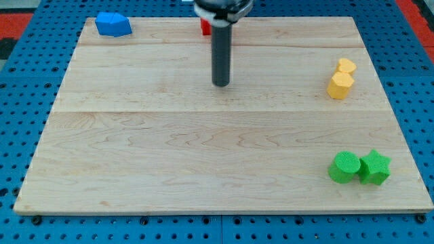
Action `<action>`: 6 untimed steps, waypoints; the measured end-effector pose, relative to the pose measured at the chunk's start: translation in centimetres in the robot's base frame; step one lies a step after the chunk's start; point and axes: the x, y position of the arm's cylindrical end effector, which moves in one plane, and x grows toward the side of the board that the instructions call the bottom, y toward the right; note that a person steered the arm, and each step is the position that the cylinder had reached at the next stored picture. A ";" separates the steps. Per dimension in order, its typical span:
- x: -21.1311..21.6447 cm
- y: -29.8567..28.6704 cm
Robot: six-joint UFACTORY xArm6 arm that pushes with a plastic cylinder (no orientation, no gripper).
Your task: Separate the red circle and red star
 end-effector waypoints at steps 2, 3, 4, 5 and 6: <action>-2.2 0.5; -5.0 8.0; -8.9 11.5; -14.2 11.0; -17.3 6.6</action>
